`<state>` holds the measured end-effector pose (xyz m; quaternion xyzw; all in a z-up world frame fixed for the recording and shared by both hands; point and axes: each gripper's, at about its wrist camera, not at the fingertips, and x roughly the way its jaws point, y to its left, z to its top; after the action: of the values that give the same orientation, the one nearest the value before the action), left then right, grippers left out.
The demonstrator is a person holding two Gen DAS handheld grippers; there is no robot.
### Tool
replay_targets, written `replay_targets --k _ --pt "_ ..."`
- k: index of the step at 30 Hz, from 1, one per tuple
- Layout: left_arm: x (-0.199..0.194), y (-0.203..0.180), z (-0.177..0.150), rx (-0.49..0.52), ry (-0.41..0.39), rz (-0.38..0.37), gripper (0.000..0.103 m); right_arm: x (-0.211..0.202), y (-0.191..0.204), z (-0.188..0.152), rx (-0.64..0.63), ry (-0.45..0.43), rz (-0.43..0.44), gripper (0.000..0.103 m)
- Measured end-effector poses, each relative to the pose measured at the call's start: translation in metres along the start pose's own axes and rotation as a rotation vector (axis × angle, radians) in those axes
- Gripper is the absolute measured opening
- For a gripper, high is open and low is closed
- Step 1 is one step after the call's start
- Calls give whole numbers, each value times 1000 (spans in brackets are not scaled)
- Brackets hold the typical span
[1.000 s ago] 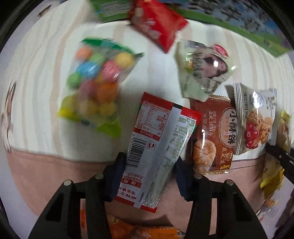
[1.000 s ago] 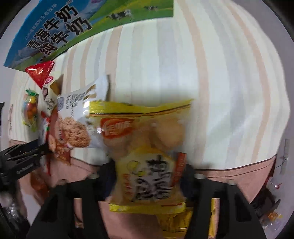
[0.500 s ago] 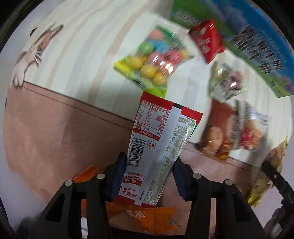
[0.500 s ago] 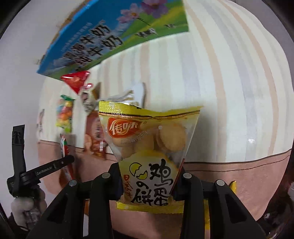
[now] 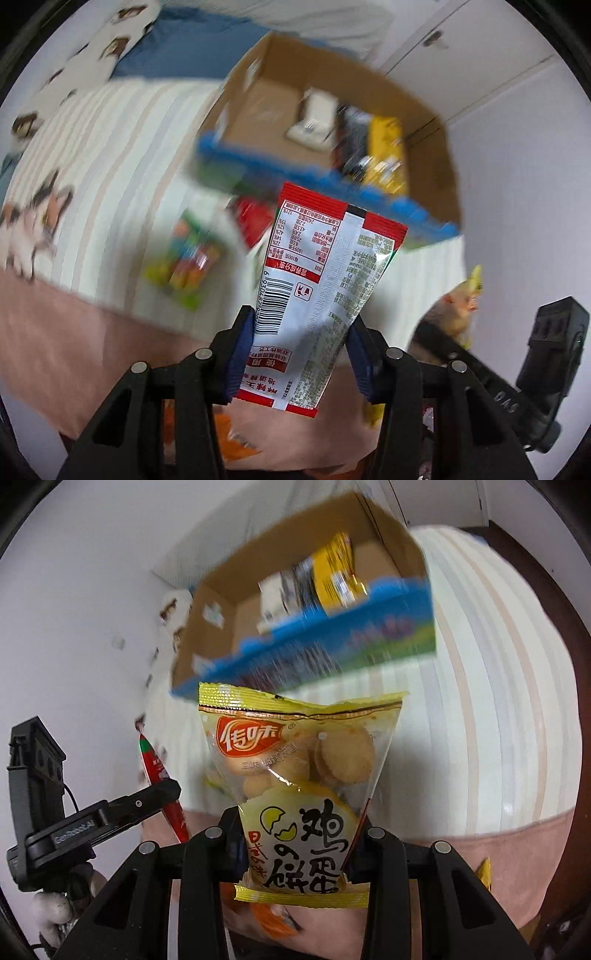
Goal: Organize snacks
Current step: 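Carry both packets over the box and release them inside, then lift both tools out of the box and move toward the orange chip bags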
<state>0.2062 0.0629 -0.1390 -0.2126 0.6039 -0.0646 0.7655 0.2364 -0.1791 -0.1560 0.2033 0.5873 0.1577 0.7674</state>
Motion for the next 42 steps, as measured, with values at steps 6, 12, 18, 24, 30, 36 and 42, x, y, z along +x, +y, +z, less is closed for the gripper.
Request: replay_targets --k 6,12,18,24,30,36,42 --pt "-2 -34 84 66 -27 3 45 -9 33 69 -48 -64 -21 39" --pt "29 -33 166 43 59 48 45 21 56 138 -54 -43 -53 39" --pt "87 -10 224 -45 177 70 45 82 64 183 -37 43 -108 39" --pt "132 7 233 -94 299 68 46 132 52 185 -9 142 -149 39" --pt "154 7 229 -77 361 87 47 162 38 178 9 195 -181 39" --pt "161 3 222 -23 372 133 57 173 34 173 -3 259 -207 83" --pt "141 -9 221 29 328 135 87 155 32 176 -22 231 -231 100"
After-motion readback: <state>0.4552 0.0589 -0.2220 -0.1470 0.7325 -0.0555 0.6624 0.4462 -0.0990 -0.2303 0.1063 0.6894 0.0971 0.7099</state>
